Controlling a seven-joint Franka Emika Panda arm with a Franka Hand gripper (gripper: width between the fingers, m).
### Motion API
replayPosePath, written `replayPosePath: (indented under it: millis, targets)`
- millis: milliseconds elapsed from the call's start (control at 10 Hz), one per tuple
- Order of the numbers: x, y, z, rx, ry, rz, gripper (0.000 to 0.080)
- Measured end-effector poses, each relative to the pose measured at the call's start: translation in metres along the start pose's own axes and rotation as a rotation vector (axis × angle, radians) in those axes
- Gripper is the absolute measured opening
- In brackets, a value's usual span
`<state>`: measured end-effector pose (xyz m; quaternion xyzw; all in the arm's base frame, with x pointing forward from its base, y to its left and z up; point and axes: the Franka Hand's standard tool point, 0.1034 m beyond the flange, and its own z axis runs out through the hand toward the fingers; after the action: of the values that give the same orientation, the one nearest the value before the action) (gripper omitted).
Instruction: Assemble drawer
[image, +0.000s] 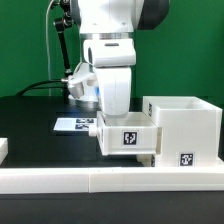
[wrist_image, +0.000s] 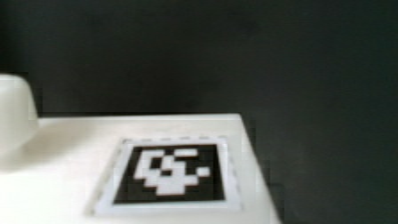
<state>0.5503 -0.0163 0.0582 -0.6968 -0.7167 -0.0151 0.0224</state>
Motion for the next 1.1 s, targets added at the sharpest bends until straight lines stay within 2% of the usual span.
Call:
replayPosePath:
  millis: [1100]
  targets:
    - [0.01,-0.002,0.002,0.007,0.002,0.001,0.0042]
